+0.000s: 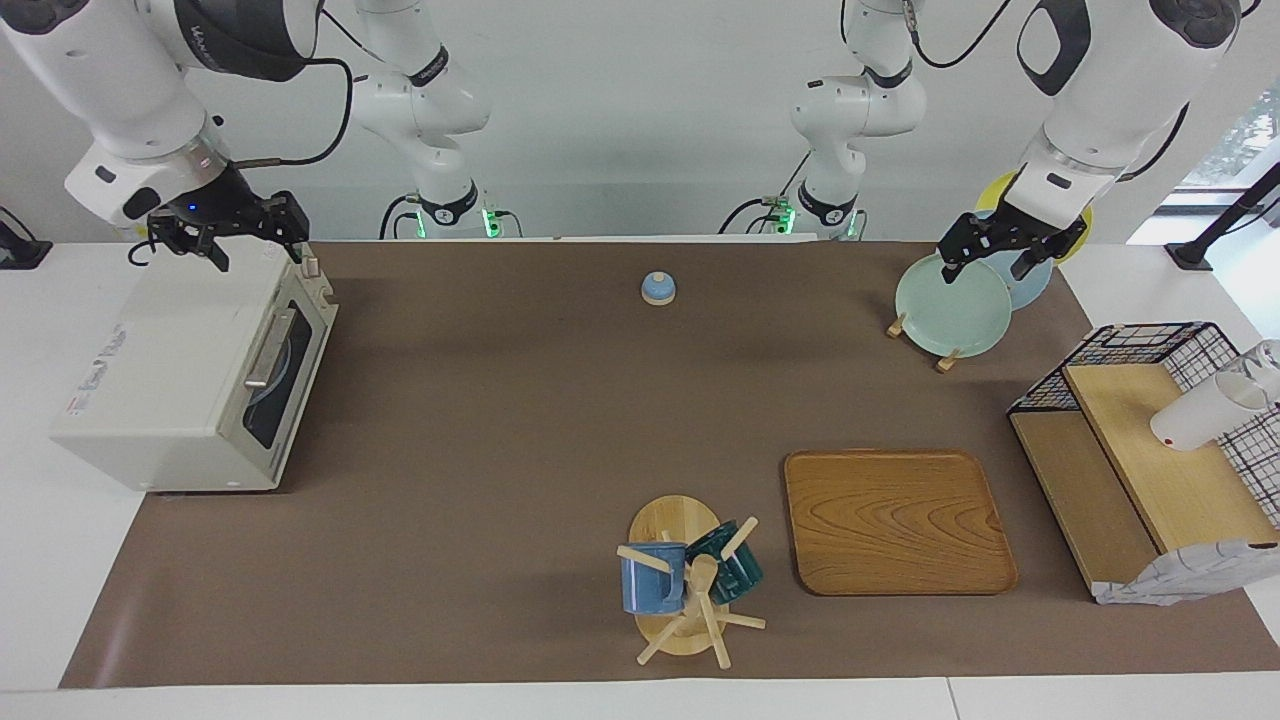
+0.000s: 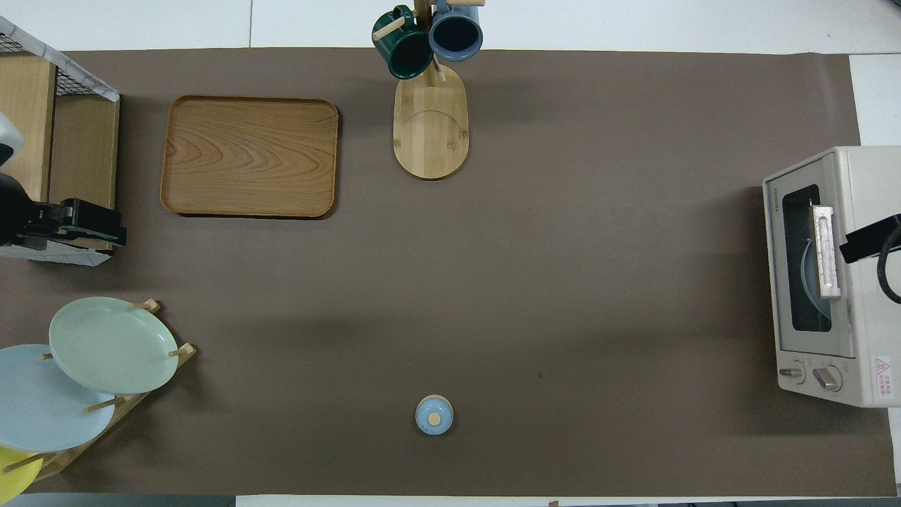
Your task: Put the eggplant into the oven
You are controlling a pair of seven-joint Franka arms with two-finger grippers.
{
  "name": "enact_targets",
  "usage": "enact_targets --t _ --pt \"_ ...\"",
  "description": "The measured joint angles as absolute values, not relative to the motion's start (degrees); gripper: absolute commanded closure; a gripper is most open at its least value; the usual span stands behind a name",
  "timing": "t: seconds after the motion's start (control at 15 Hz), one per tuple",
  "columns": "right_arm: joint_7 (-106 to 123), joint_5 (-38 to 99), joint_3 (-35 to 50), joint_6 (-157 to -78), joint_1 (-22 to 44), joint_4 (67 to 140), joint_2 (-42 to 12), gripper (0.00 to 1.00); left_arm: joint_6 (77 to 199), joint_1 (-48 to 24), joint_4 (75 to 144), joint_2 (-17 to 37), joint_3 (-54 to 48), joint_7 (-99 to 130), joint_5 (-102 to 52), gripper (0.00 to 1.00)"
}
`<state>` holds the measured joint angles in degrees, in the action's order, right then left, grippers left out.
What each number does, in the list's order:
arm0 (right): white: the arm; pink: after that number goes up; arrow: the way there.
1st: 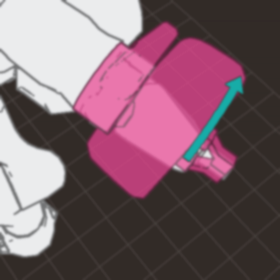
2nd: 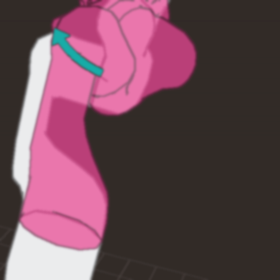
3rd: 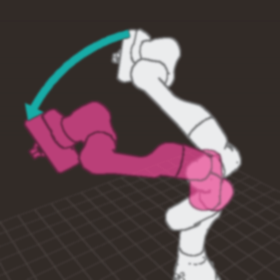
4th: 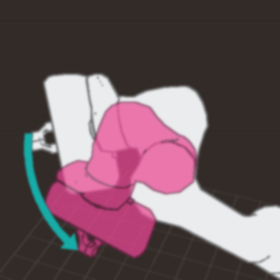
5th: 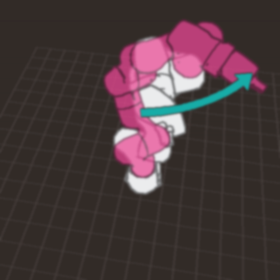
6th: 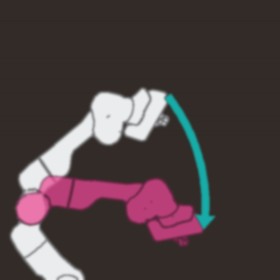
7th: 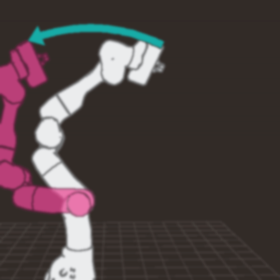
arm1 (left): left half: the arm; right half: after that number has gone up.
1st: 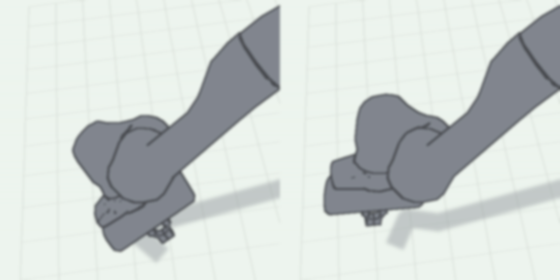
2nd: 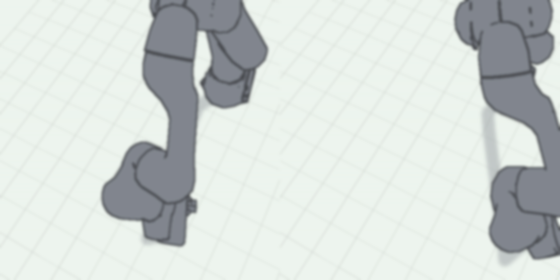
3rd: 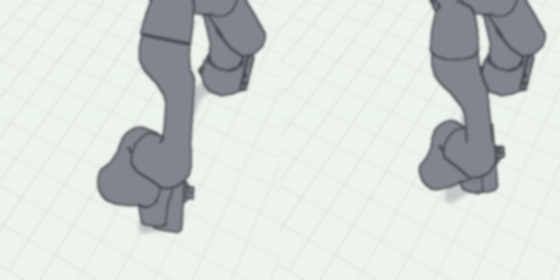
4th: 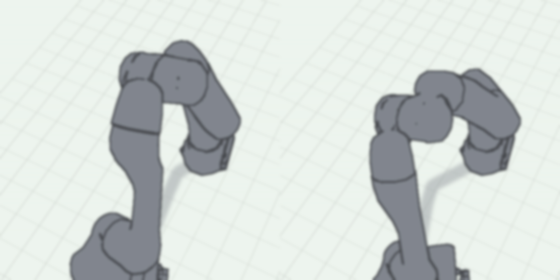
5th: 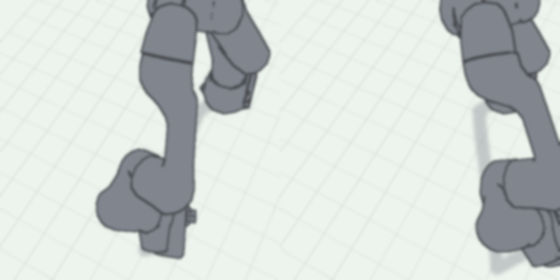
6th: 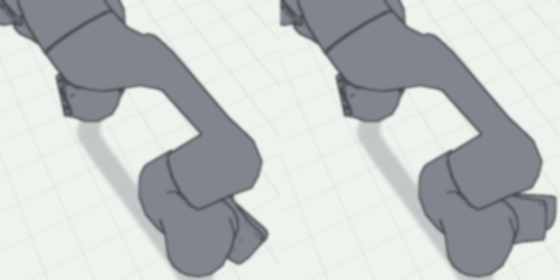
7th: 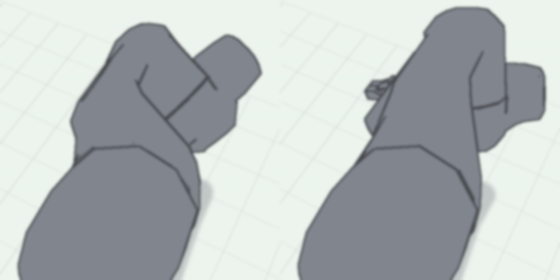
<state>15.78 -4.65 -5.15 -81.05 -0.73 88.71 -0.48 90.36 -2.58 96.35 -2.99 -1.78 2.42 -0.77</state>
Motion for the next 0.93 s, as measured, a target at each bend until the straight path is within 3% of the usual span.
enact_targets --t 0.93 --pt "12.9 -4.6 -5.0 -83.2 -0.3 88.3 -0.4 0.00 90.4 -2.6 96.3 -3.0 -1.8 2.4 -0.8 0.00"
